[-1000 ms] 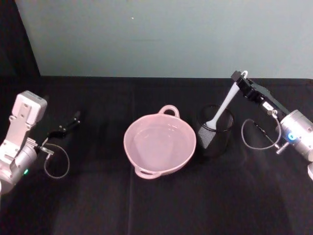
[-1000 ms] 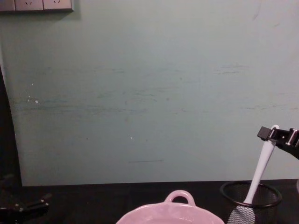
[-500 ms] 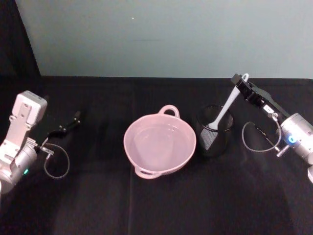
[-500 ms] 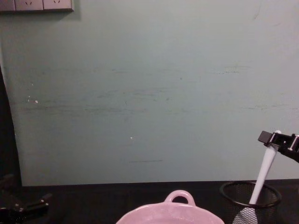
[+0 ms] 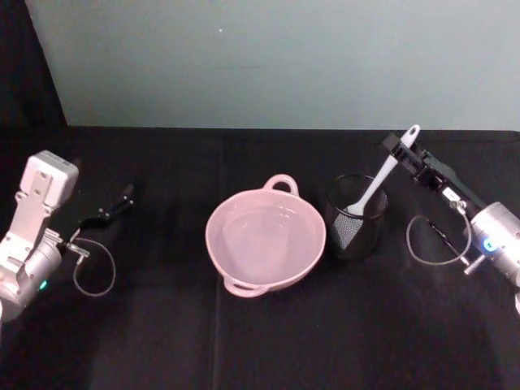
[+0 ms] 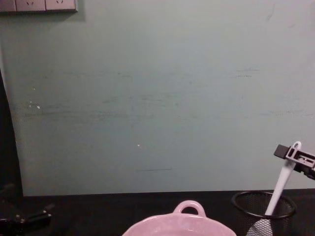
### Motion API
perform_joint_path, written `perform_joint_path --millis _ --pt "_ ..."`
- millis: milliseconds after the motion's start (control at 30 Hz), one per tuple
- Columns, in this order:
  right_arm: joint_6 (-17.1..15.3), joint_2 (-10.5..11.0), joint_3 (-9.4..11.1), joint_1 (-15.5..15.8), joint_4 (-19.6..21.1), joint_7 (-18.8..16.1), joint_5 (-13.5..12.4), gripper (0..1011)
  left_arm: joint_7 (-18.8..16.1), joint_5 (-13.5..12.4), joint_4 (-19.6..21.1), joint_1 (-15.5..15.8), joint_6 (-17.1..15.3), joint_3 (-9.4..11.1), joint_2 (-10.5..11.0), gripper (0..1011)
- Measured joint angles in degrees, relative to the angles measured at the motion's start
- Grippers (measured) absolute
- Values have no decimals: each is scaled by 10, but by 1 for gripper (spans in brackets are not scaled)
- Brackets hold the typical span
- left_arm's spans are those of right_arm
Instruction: Use the one hand to pick up the spoon and stir the clear water in the bowl.
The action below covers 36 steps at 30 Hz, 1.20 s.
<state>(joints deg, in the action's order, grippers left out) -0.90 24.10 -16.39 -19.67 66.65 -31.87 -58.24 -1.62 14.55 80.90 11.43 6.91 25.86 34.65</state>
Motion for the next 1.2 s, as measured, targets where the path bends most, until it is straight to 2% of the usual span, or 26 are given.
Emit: perform_joint_path --millis 100,133,300,400,533,567,633,667,733,800,867,900,1000,1067,1133,1200 --pt "2 2 3 10 6 1 -4 781 0 0 0 0 0 0 0 1011" --pt "3 2 4 13 9 1 -5 781 0 0 0 0 0 0 0 1011" --pt "1 12 7 42 46 10 -11 953 0 0 0 0 0 0 0 1011" --pt "-2 23 8 60 72 19 -12 997 0 0 0 0 0 0 0 1011" --pt "-1 50 11 93 124 61 10 1002 0 0 0 0 0 0 0 1011" --pt "-1 60 13 103 144 84 26 1002 0 0 0 0 0 0 0 1011" --pt "-2 69 14 110 159 106 43 1003 0 0 0 0 0 0 0 1011" --pt "-5 78 16 117 172 129 61 1003 0 0 0 0 0 0 0 1011" --pt "-11 86 15 121 183 152 82 1002 0 0 0 0 0 0 0 1011" --pt "-27 101 10 121 201 202 130 1003 0 0 0 0 0 0 0 1011" --pt "-35 106 7 119 205 220 149 1003 0 0 0 0 0 0 0 1011" --pt "-35 106 7 119 205 220 149 1002 0 0 0 0 0 0 0 1011" --pt "-59 115 -10 102 206 258 205 1002 0 0 0 0 0 0 0 1011" --pt "-70 115 -20 91 201 270 228 1002 0 0 0 0 0 0 0 1011" --pt "-91 116 -45 65 185 292 277 1002 0 0 0 0 0 0 0 1011" --pt "-104 116 -60 50 178 305 308 1002 0 0 0 0 0 0 0 1011"
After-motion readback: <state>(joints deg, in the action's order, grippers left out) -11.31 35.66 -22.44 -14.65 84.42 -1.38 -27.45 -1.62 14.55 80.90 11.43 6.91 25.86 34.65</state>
